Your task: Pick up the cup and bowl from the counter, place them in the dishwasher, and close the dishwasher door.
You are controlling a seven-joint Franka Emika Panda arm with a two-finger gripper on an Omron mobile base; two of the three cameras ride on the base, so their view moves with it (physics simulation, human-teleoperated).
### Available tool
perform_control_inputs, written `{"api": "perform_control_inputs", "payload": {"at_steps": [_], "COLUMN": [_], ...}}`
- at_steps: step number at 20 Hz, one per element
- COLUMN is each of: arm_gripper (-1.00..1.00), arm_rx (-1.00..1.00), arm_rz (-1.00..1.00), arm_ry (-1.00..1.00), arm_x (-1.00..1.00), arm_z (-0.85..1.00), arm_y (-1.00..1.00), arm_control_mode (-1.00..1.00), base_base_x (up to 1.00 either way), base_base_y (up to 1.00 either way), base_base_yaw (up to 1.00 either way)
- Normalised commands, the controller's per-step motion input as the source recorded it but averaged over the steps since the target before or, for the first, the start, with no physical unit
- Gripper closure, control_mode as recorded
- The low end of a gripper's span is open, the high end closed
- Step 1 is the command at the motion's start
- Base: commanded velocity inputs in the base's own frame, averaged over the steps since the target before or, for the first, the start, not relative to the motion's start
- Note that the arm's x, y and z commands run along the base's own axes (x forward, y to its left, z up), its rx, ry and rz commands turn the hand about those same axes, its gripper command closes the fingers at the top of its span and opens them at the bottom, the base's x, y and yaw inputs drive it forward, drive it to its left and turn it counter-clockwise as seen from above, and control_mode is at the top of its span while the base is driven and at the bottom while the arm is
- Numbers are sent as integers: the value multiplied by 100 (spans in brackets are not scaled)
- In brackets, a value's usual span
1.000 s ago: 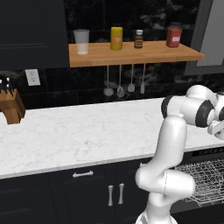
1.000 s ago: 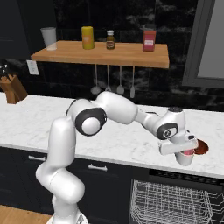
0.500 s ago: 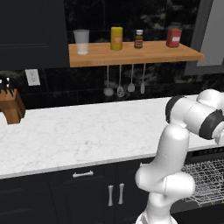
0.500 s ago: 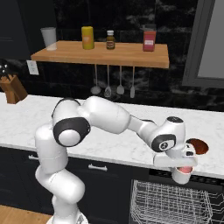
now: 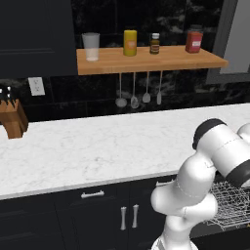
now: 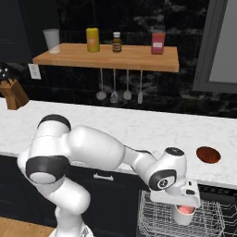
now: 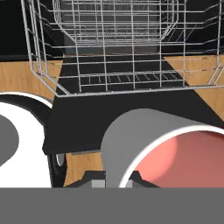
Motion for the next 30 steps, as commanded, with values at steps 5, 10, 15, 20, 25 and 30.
{"api": "perform_control_inputs", "payload": {"at_steps": [5, 10, 15, 20, 25, 30], "arm_gripper": [100, 100, 100, 100, 100, 100], "arm_rx": [0, 0, 0, 2, 7, 11], "arm_rz": [-9, -4, 0, 2, 3, 0], "arm_ry": [0, -1, -15, -23, -18, -8], "arm_x": [-97, -49, 11, 33, 2, 10], "arm_z": [-56, -48, -55, -18, 0, 0], "arm_y": [3, 3, 12, -8, -9, -25], "arm_control_mode": [-100, -100, -100, -100, -100, -100], "base_base_x": [0, 0, 0, 0, 0, 0], "base_base_y": [0, 0, 0, 0, 0, 0], "base_base_yaw": [0, 0, 0, 0, 0, 0]}}
